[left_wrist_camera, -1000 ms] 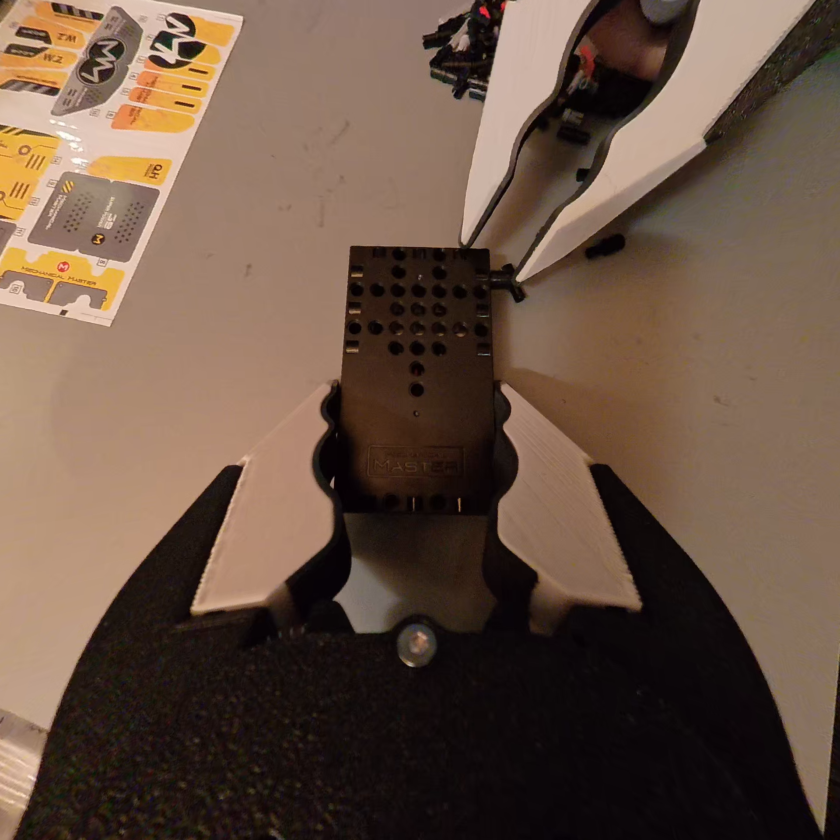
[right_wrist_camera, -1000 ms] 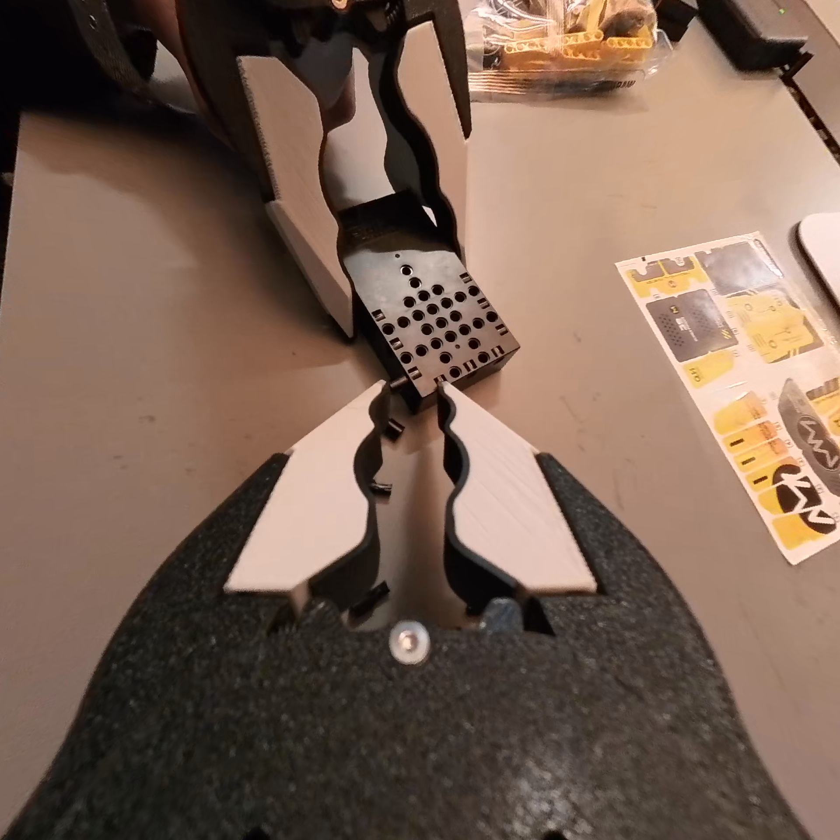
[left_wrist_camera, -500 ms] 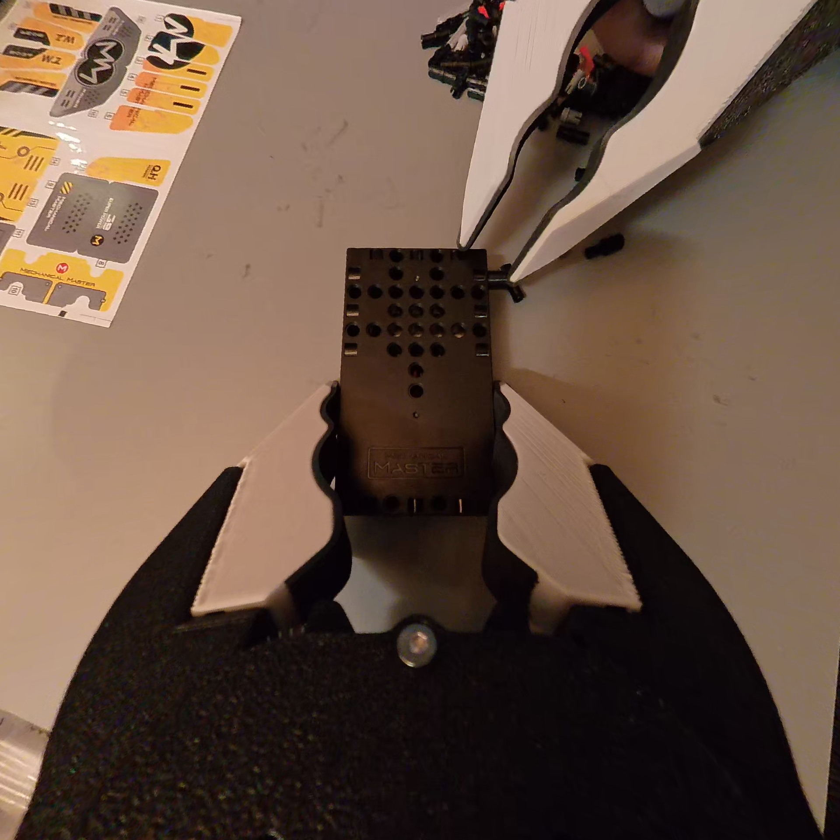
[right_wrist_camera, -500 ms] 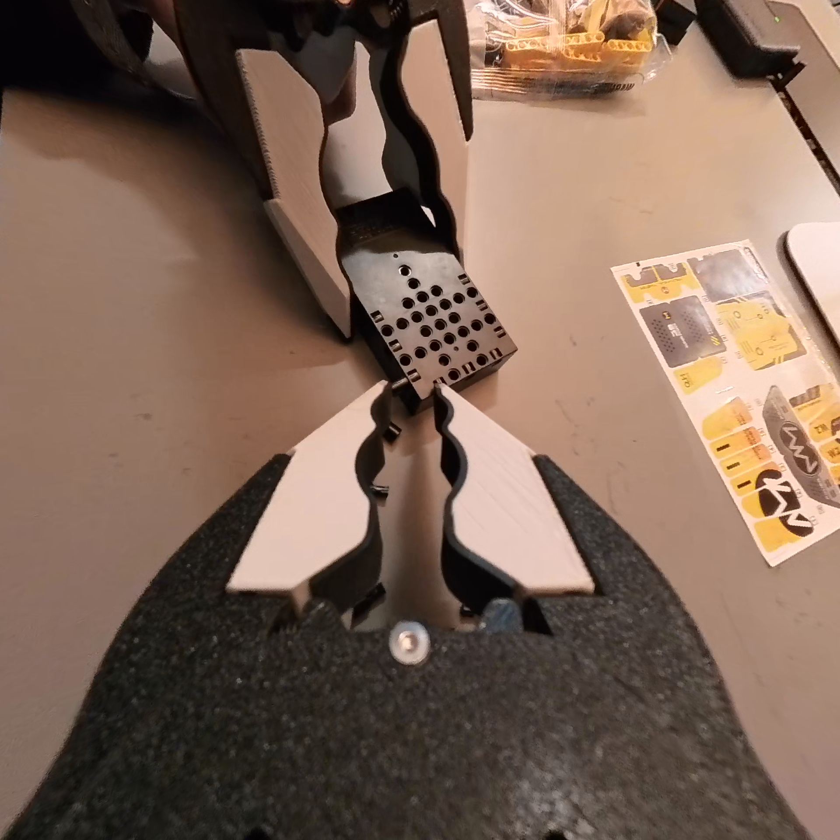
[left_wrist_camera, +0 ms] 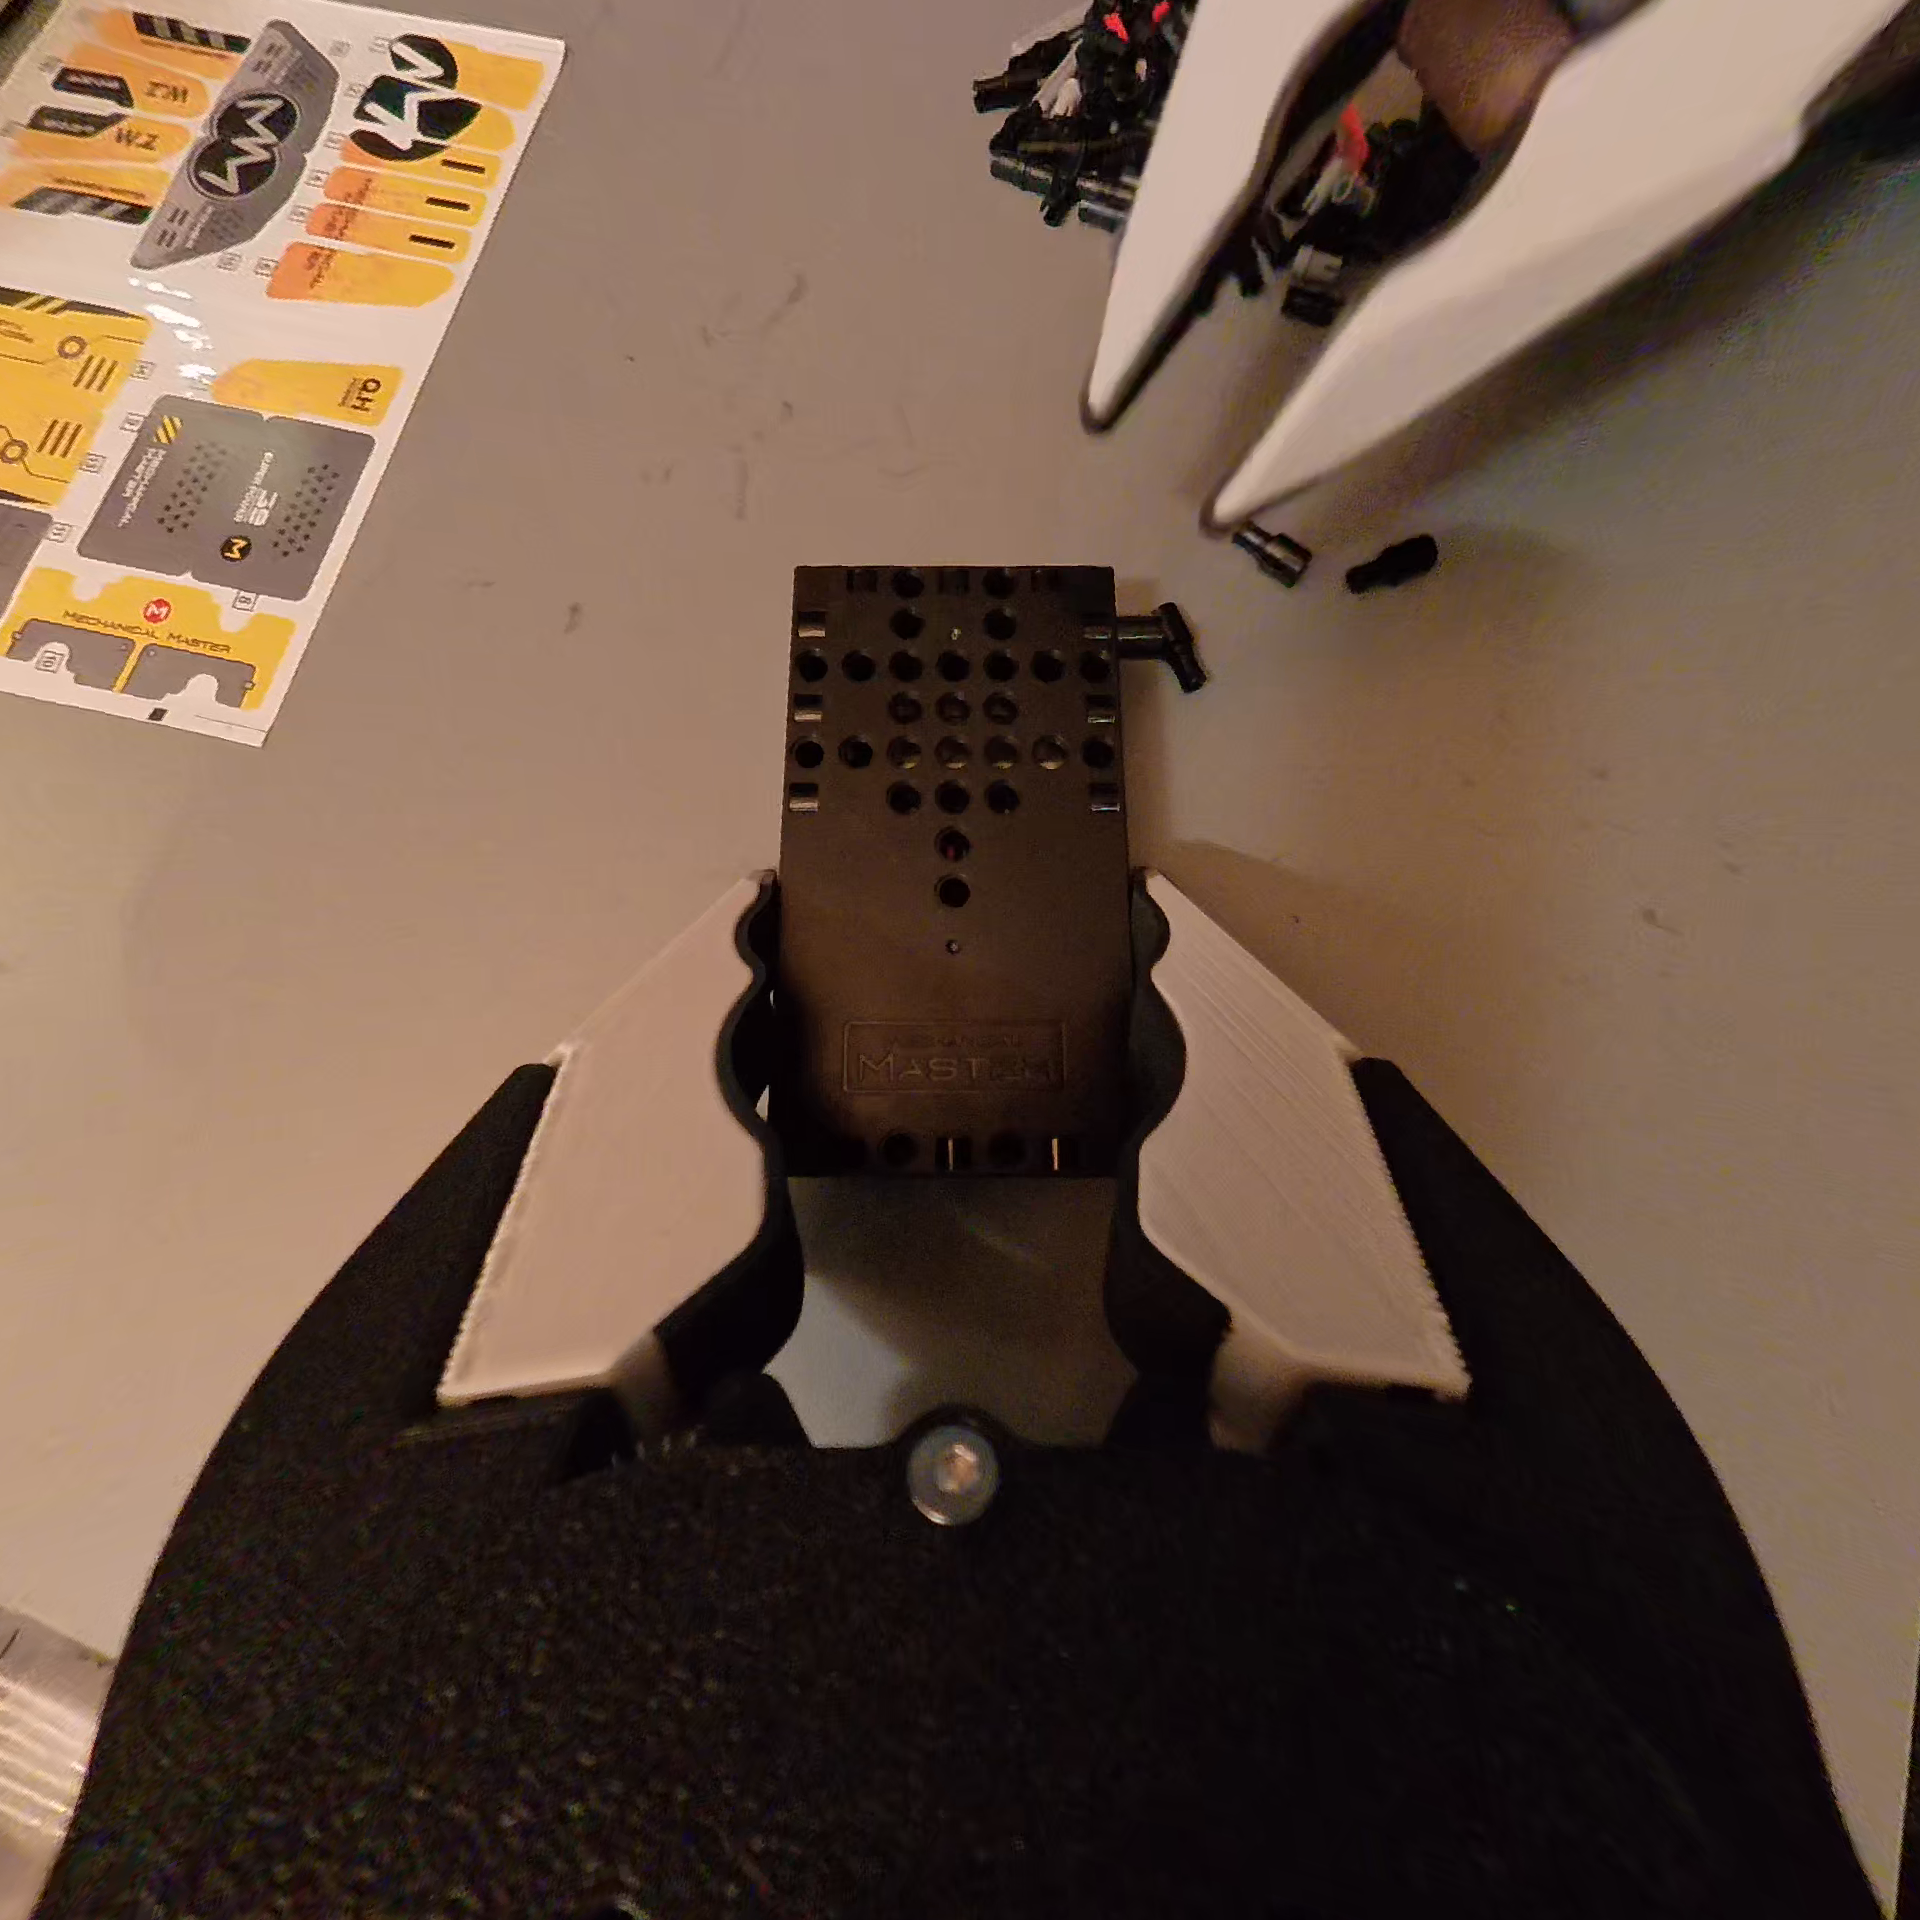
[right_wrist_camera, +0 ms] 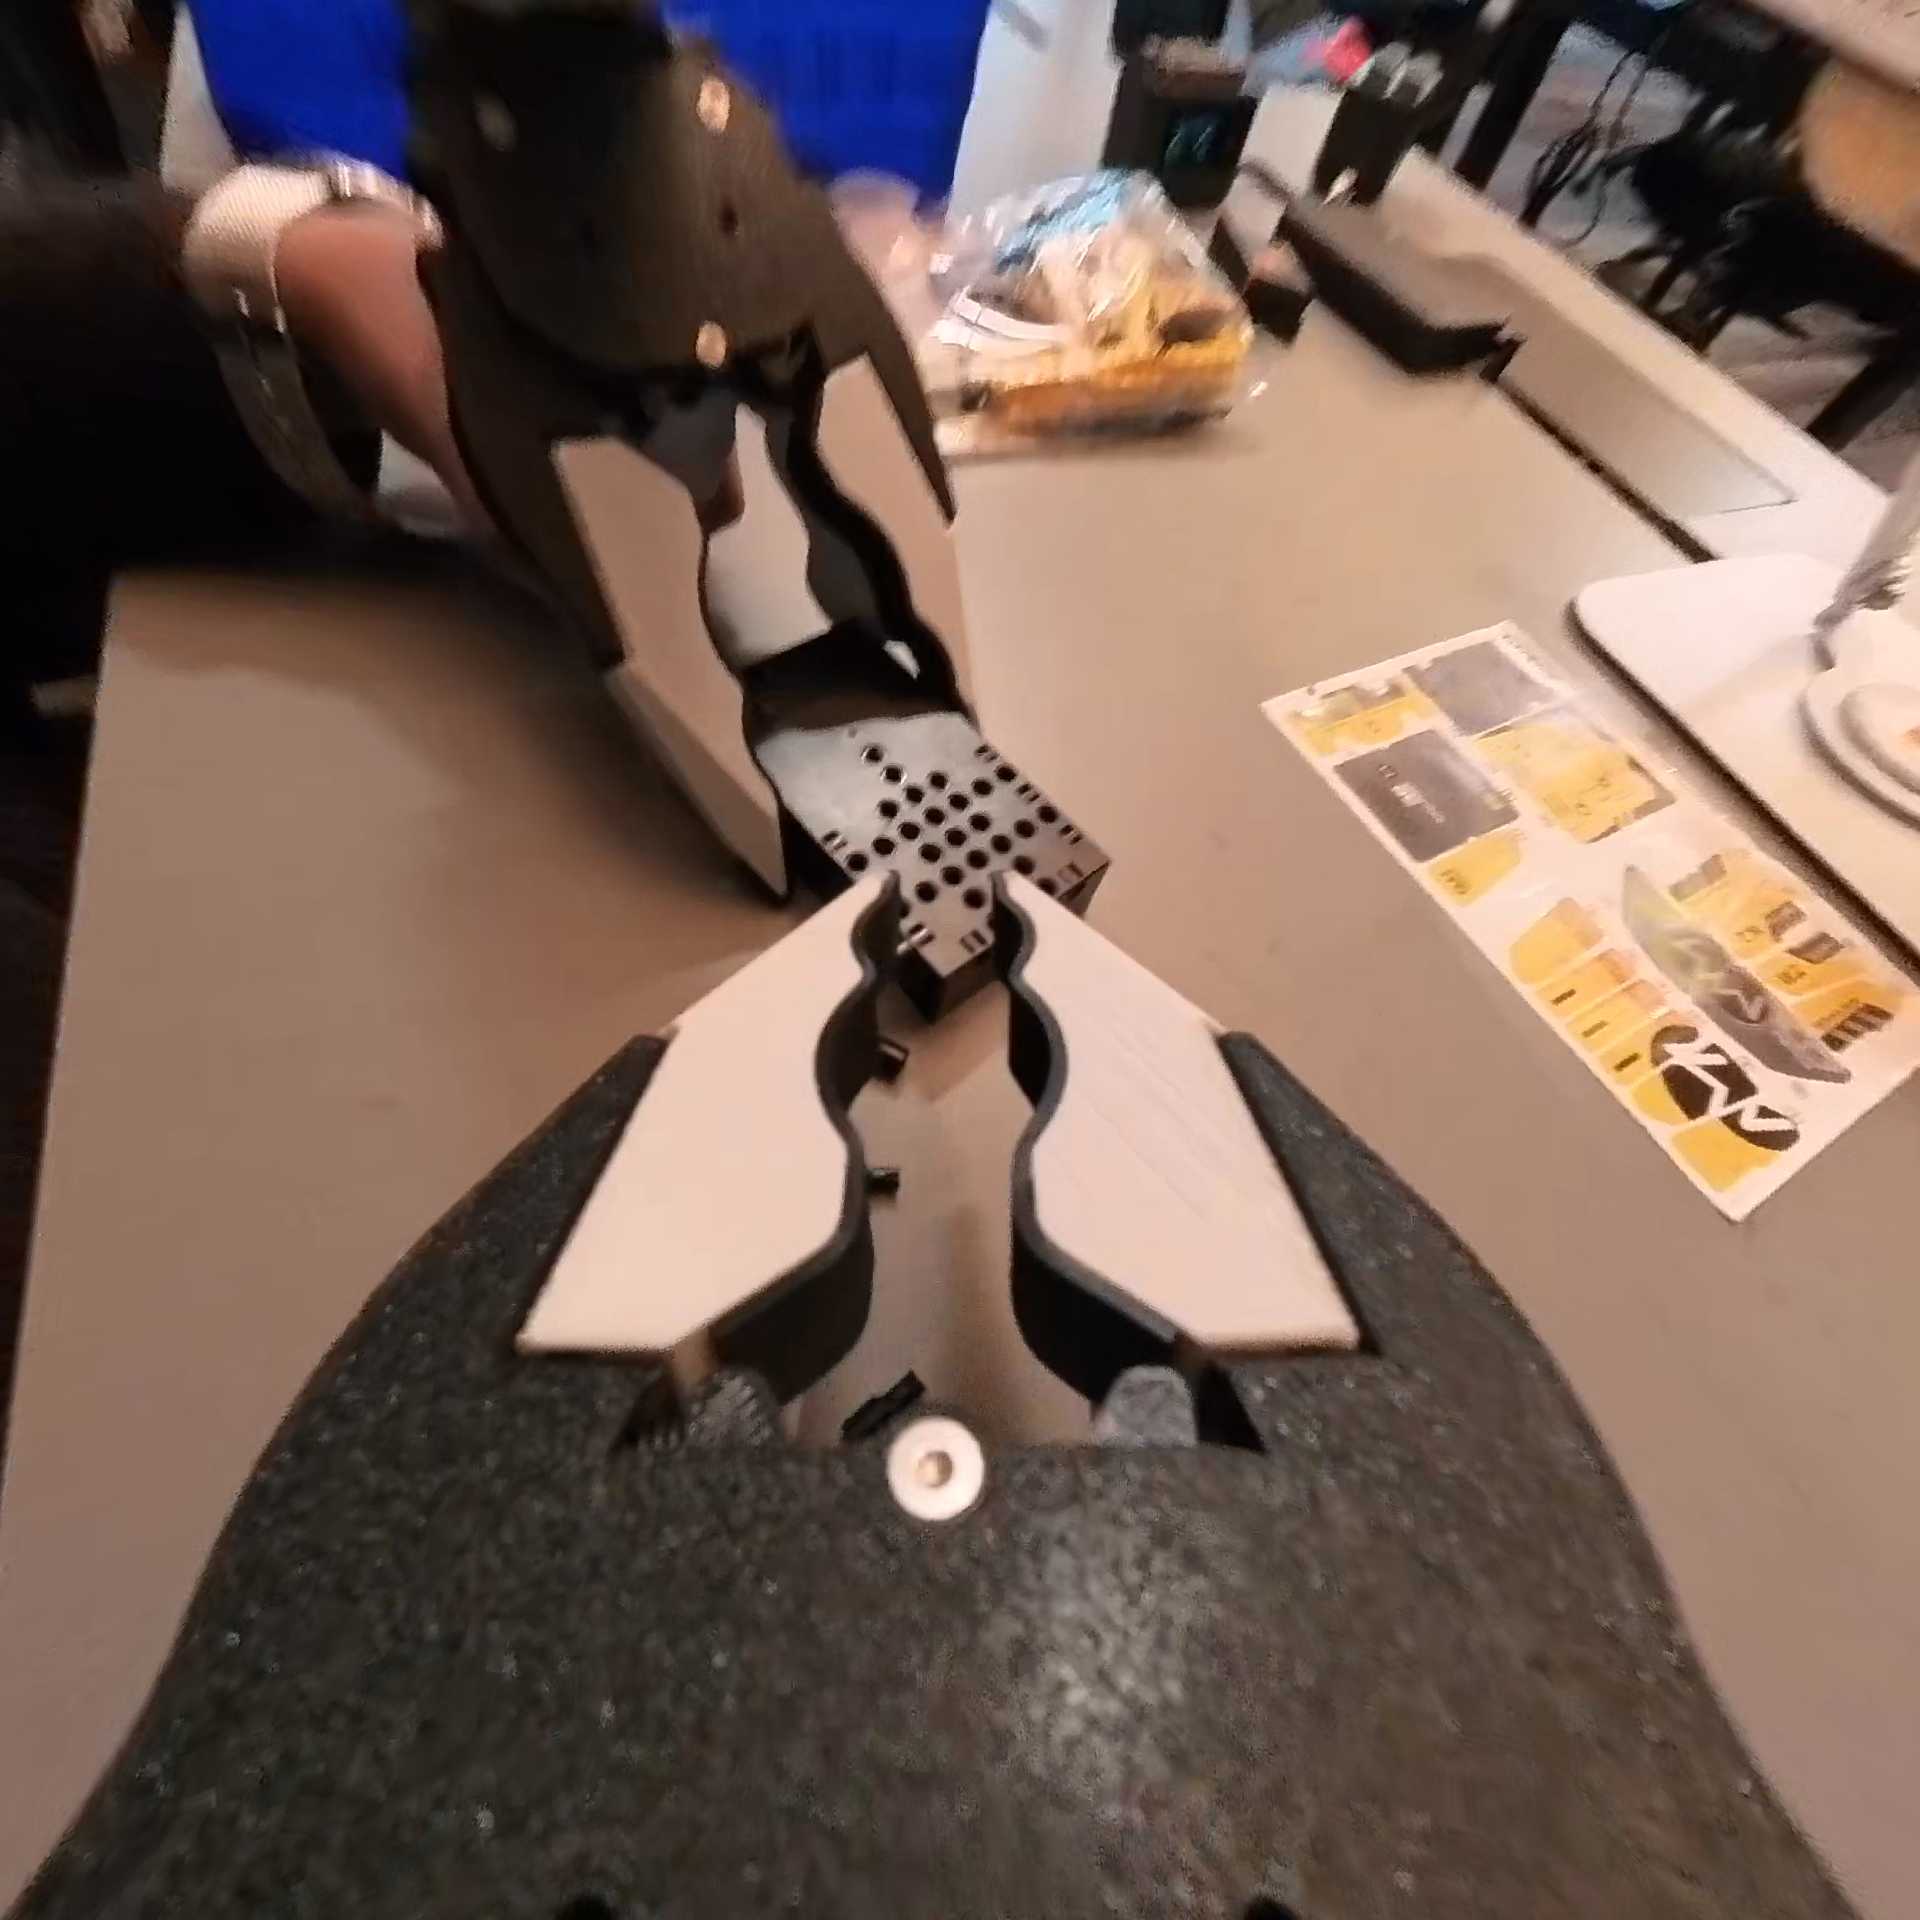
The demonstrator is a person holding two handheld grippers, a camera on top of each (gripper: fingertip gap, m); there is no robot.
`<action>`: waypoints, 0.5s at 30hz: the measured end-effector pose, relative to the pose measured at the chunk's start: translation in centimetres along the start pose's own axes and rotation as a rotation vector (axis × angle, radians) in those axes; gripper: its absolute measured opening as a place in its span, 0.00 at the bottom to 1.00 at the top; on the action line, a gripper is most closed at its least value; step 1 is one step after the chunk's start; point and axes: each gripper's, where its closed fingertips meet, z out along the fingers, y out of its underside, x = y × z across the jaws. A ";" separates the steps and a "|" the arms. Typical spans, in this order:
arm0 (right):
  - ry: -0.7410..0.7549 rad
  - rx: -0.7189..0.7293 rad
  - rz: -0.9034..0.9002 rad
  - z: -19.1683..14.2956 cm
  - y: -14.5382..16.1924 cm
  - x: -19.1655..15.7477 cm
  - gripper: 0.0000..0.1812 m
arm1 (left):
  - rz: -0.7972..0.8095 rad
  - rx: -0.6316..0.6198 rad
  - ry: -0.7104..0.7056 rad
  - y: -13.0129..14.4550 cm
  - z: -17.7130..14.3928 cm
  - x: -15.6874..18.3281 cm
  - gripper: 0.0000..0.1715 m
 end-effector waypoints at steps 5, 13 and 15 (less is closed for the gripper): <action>0.021 0.178 0.191 -1.7 -2.0 1.3 0.10 | 0.001 0.001 -0.003 0.0 0.0 0.0 0.39; 0.137 0.315 0.309 -4.2 -2.4 2.9 0.08 | 0.001 0.001 -0.003 0.0 0.0 0.0 0.39; 0.141 0.301 0.360 -4.4 -1.7 3.4 0.08 | 0.001 0.001 -0.003 0.0 0.0 0.0 0.39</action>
